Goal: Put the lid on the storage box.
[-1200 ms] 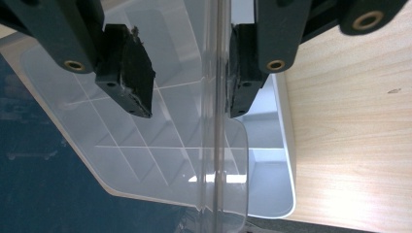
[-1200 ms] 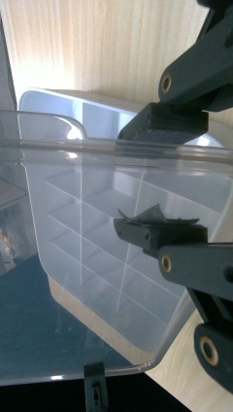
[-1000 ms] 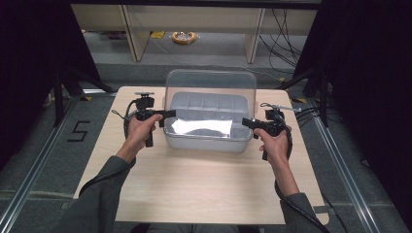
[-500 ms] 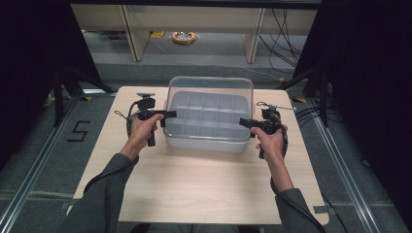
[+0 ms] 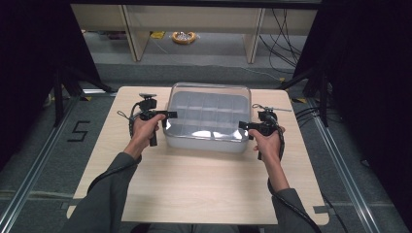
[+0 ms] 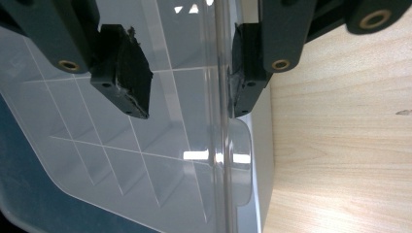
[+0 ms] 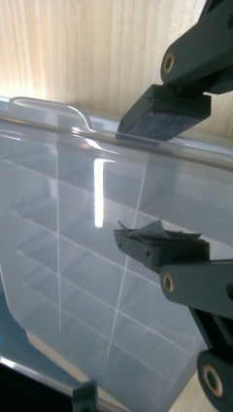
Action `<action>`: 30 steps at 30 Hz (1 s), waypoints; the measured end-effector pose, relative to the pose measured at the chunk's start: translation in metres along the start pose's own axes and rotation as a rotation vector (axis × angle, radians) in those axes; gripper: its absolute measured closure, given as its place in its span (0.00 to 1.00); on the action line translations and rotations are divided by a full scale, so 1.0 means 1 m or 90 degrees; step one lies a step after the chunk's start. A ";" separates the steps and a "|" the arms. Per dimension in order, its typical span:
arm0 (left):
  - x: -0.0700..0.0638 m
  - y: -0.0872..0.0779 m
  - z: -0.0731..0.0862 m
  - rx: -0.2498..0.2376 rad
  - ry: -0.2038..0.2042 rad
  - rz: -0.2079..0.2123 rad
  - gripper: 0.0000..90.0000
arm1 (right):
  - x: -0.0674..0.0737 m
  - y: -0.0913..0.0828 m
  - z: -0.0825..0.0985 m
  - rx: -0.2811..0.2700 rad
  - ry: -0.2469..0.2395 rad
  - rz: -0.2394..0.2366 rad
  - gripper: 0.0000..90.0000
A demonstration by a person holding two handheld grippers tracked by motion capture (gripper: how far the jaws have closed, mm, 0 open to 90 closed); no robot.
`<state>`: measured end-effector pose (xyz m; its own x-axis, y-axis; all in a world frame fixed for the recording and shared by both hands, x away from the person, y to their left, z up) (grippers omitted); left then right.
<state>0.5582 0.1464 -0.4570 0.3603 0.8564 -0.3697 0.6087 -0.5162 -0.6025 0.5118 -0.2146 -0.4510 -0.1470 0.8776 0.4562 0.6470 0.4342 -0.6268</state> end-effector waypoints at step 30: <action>-0.005 -0.001 0.004 -0.041 0.103 -0.091 0.51 | -0.007 0.003 0.011 -0.008 -0.035 0.029 0.59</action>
<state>0.5526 0.1432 -0.4577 0.3727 0.9136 -0.1627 0.7033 -0.3924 -0.5927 0.5063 -0.2171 -0.4625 -0.1570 0.9065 0.3918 0.6630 0.3908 -0.6385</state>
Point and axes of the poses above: each handheld gripper's, and its own axes: y roughly forward along the jaws, z roughly out of its underside, x roughly to its left, the point moved 3 cm from there along y, roughly forward along the jaws, and after that the axes turned 9 degrees about y, right-handed, at the moved point
